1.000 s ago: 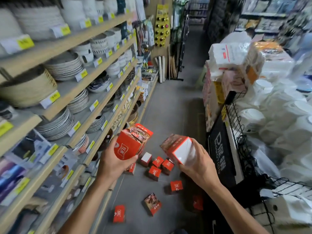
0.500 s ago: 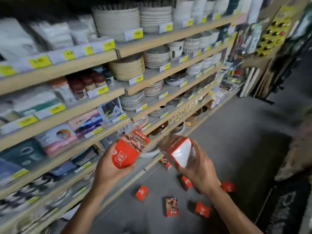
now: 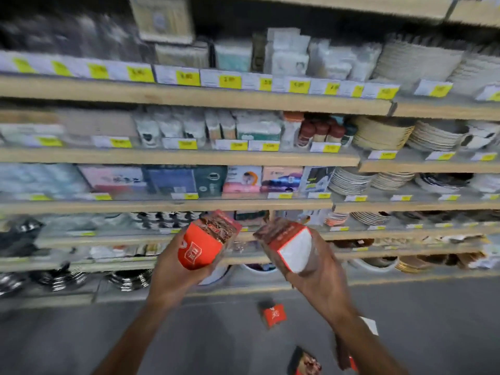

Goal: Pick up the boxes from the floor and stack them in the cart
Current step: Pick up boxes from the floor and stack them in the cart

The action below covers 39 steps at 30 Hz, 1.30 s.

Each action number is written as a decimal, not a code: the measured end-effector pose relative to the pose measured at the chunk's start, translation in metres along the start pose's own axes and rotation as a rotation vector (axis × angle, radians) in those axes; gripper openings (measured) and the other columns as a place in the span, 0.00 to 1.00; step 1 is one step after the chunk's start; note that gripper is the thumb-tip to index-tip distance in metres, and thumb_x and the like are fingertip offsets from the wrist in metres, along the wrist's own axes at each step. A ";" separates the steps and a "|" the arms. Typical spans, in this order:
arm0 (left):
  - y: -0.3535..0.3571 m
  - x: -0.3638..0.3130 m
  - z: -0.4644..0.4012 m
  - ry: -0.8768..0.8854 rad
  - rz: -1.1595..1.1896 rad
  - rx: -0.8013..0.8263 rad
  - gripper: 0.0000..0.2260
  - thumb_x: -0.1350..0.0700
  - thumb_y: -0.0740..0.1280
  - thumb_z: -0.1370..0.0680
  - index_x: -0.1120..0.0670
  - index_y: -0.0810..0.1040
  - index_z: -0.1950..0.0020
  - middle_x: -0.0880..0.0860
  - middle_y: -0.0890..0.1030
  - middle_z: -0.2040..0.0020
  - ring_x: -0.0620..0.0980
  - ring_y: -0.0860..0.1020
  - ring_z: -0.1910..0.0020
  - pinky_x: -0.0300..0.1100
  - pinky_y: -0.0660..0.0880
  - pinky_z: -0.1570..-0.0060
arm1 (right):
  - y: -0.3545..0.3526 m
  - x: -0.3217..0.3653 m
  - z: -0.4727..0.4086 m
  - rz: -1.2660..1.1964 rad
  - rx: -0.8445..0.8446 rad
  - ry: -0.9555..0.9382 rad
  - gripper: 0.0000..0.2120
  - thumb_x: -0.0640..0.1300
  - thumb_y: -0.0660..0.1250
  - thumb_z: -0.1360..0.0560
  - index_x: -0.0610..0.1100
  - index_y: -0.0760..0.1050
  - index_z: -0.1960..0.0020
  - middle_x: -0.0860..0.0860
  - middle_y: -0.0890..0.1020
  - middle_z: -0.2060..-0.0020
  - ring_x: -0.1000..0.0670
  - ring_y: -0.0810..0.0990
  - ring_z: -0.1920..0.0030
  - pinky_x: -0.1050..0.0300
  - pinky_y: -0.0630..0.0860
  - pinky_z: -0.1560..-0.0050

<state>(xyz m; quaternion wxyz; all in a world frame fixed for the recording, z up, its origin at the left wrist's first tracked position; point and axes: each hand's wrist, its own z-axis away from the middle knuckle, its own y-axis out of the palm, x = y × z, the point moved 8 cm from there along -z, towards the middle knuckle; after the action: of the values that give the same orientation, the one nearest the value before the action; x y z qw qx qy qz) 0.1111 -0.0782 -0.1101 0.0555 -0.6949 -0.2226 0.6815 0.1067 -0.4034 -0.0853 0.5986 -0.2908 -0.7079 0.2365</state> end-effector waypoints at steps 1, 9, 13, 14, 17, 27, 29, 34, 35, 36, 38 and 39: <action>-0.020 0.012 0.000 -0.015 -0.006 -0.020 0.39 0.57 0.85 0.40 0.37 0.73 0.36 0.36 0.82 0.49 0.33 0.80 0.52 0.32 0.79 0.61 | 0.015 0.013 -0.005 -0.017 -0.010 -0.022 0.44 0.63 0.77 0.37 0.66 0.60 0.27 0.64 0.73 0.34 0.59 0.75 0.36 0.56 0.76 0.38; -0.187 0.083 0.022 -0.130 -0.023 -0.320 0.40 0.53 0.86 0.42 0.41 0.73 0.33 0.40 0.81 0.51 0.39 0.82 0.57 0.40 0.81 0.61 | 0.155 0.138 -0.028 -0.057 0.117 -0.233 0.43 0.63 0.81 0.37 0.61 0.65 0.27 0.63 0.77 0.37 0.57 0.77 0.38 0.54 0.79 0.42; -0.263 0.116 0.049 -0.201 -0.052 -0.455 0.36 0.46 0.85 0.41 0.46 0.76 0.36 0.47 0.85 0.53 0.39 0.83 0.59 0.32 0.77 0.65 | 0.228 0.217 -0.026 -0.045 0.268 -0.375 0.44 0.64 0.78 0.37 0.60 0.63 0.26 0.60 0.77 0.36 0.54 0.76 0.37 0.49 0.77 0.43; -0.281 0.124 0.058 -0.225 -0.061 -0.489 0.37 0.44 0.85 0.41 0.45 0.75 0.36 0.47 0.85 0.53 0.39 0.83 0.58 0.35 0.79 0.64 | 0.244 0.235 -0.025 -0.047 0.300 -0.410 0.45 0.64 0.79 0.37 0.59 0.63 0.26 0.60 0.77 0.36 0.54 0.76 0.38 0.51 0.77 0.44; -0.332 0.149 0.091 -0.281 -0.094 -0.603 0.36 0.47 0.84 0.41 0.45 0.75 0.36 0.46 0.85 0.54 0.43 0.84 0.58 0.42 0.81 0.60 | 0.289 0.288 -0.014 -0.096 0.385 -0.487 0.43 0.61 0.81 0.37 0.59 0.64 0.27 0.62 0.77 0.38 0.58 0.75 0.41 0.58 0.75 0.48; -0.440 0.202 0.214 -0.512 -0.075 -0.986 0.45 0.46 0.82 0.45 0.46 0.73 0.30 0.45 0.83 0.47 0.38 0.81 0.51 0.40 0.79 0.48 | 0.424 0.409 0.038 -0.203 0.700 -0.703 0.44 0.55 0.83 0.39 0.52 0.69 0.27 0.54 0.79 0.38 0.47 0.78 0.39 0.55 0.75 0.45; -0.455 0.206 0.231 -0.541 -0.066 -1.054 0.44 0.45 0.81 0.46 0.45 0.73 0.31 0.43 0.83 0.49 0.35 0.81 0.53 0.35 0.77 0.50 | 0.449 0.428 0.048 -0.222 0.769 -0.738 0.45 0.58 0.82 0.38 0.54 0.67 0.26 0.53 0.78 0.36 0.48 0.77 0.37 0.54 0.75 0.44; -0.489 0.209 0.245 -0.574 -0.109 -1.215 0.42 0.56 0.86 0.43 0.47 0.73 0.31 0.38 0.80 0.49 0.25 0.77 0.51 0.21 0.71 0.52 | 0.516 0.470 0.057 -0.267 0.920 -0.761 0.47 0.65 0.77 0.41 0.58 0.64 0.25 0.54 0.77 0.33 0.50 0.77 0.35 0.50 0.76 0.39; -0.496 0.210 0.243 -0.583 -0.112 -1.227 0.41 0.56 0.86 0.43 0.46 0.73 0.33 0.40 0.81 0.48 0.27 0.78 0.51 0.22 0.72 0.51 | 0.528 0.479 0.057 -0.271 0.940 -0.769 0.47 0.65 0.76 0.41 0.58 0.64 0.25 0.54 0.78 0.34 0.49 0.77 0.35 0.49 0.77 0.39; -0.502 0.212 0.241 -0.595 -0.117 -1.232 0.41 0.54 0.86 0.43 0.46 0.74 0.33 0.43 0.82 0.47 0.30 0.79 0.50 0.27 0.75 0.48 | 0.538 0.488 0.055 -0.273 0.956 -0.780 0.47 0.66 0.75 0.41 0.58 0.64 0.25 0.54 0.78 0.34 0.49 0.77 0.35 0.48 0.77 0.40; -0.515 0.218 0.237 -0.622 -0.121 -1.261 0.43 0.48 0.86 0.45 0.45 0.73 0.31 0.47 0.83 0.44 0.38 0.81 0.48 0.40 0.79 0.44 | 0.561 0.509 0.050 -0.285 0.985 -0.822 0.47 0.66 0.75 0.41 0.56 0.65 0.25 0.54 0.78 0.34 0.50 0.77 0.35 0.50 0.77 0.40; -0.522 0.219 0.234 -0.618 -0.109 -1.279 0.44 0.48 0.86 0.45 0.44 0.73 0.31 0.47 0.83 0.44 0.39 0.81 0.48 0.42 0.80 0.45 | 0.572 0.520 0.046 -0.292 0.995 -0.844 0.47 0.66 0.75 0.41 0.56 0.65 0.25 0.55 0.78 0.34 0.50 0.77 0.35 0.50 0.77 0.40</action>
<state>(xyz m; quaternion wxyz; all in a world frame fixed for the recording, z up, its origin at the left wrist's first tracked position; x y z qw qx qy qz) -0.2446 0.4196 -0.1285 -0.3947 -0.3543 -0.6188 0.5794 0.0752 0.3699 -0.1148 0.3590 0.2363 -0.7202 0.5447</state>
